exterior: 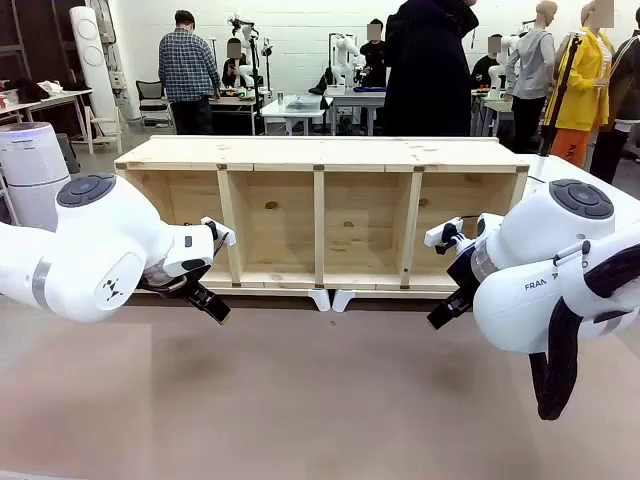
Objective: Perform cable management.
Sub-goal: When the cord part of the Power Cable appears at the lower middle area of the table and stops, grasp the cord part of the Power Cable.
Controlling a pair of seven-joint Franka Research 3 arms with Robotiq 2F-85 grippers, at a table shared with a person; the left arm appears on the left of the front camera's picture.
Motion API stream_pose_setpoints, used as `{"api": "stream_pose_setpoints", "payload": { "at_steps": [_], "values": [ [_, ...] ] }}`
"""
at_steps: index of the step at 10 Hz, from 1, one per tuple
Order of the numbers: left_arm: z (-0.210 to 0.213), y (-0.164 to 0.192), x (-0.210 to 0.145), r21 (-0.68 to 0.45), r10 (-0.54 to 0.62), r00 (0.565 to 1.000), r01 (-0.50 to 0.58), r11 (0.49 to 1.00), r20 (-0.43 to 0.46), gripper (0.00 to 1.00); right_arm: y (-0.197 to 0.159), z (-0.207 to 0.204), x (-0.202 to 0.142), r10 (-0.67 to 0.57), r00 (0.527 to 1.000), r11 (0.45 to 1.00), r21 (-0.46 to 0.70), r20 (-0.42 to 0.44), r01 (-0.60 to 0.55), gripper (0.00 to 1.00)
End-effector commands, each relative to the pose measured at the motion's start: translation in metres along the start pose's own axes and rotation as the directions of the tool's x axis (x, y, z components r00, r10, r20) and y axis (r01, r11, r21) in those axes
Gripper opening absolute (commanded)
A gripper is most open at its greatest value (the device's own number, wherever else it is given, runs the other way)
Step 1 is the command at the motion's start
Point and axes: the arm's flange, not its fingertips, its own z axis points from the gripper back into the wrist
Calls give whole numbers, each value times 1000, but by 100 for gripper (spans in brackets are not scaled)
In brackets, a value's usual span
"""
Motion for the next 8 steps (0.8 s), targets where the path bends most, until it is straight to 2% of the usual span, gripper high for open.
{"api": "stream_pose_setpoints", "payload": {
  "at_steps": [1, 8],
  "values": [
    [0, 0, 0, 0, 0, 1000, 0, 1000, 0, 100, 0, 0, 0, 0, 1000, 1000, 0, 0, 0, 100],
    [0, 0, 0, 0, 0, 1000, 0, 1000, 0, 100, 0, 0, 0, 0, 1000, 1000, 0, 0, 0, 100]
  ]
}}
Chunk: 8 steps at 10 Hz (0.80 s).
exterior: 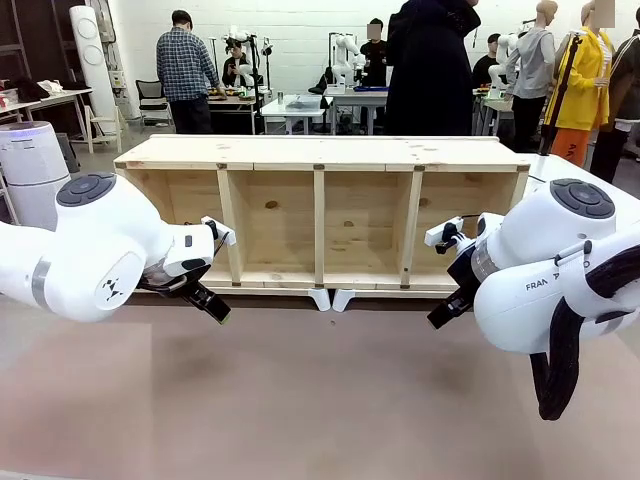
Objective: Perform cable management.
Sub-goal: When the cord part of the Power Cable appears at the lower middle area of the table and stops, grasp the cord part of the Power Cable.
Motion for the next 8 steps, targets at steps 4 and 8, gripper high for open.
{"api": "stream_pose_setpoints", "payload": {
  "at_steps": [4, 8],
  "values": [
    [0, 1, 0, -1, 2, 1000, -2, 1000, 0, 100, 0, 0, 0, -2, 1000, 1000, 0, 0, 2, 100],
    [0, 1, 0, -1, 2, 1000, -2, 1000, 0, 100, 0, 0, 0, -2, 1000, 1000, 0, 0, 2, 100]
  ]
}}
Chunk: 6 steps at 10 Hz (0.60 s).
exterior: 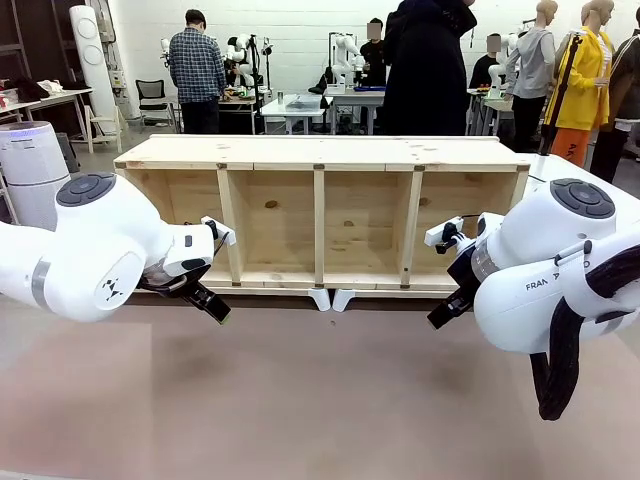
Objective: Perform cable management.
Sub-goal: When the cord part of the Power Cable appears at the lower middle area of the table and stops, grasp the cord part of the Power Cable.
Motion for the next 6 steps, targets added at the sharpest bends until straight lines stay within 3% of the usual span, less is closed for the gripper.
{"api": "stream_pose_setpoints", "payload": {
  "at_steps": [1, 6],
  "values": [
    [0, 0, 0, 0, 0, 1000, 0, 1000, 0, 100, 0, 0, 0, 0, 1000, 1000, 0, 0, 0, 100],
    [88, 3, -41, 181, 75, 980, -109, 978, 183, 100, -7, 79, -39, -71, 989, 990, -110, 127, 85, 100]
  ]
}}
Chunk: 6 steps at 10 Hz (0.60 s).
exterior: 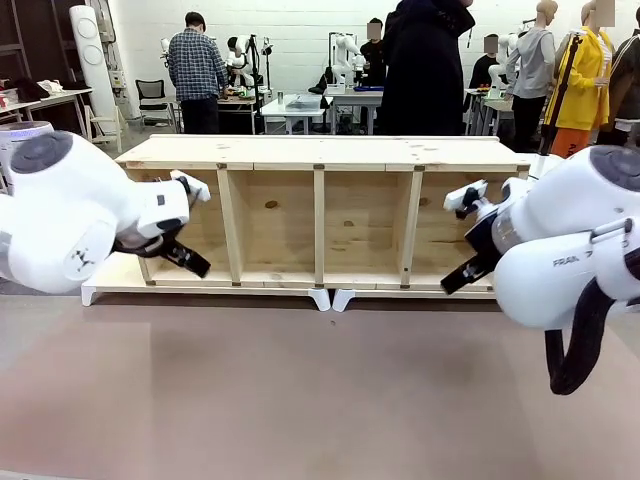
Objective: Perform cable management.
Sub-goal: When the cord part of the Power Cable appears at the lower middle area of the table and stops, grasp the cord part of the Power Cable.
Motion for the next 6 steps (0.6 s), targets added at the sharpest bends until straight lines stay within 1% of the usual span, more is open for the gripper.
{"api": "stream_pose_setpoints", "payload": {
  "at_steps": [1, 3, 6],
  "values": [
    [53, -26, -67, 68, 36, 996, -41, 997, 77, 100, 13, 48, -61, -55, 998, 996, -68, 25, 56, 100],
    [86, -23, -97, 106, 73, 988, -88, 990, 138, 100, 13, 81, -84, -103, 994, 986, -128, 46, 109, 100],
    [117, -6, -129, 126, 141, 974, -165, 978, 178, 100, 16, 123, -115, -154, 984, 966, -195, 91, 170, 100]
  ]
}}
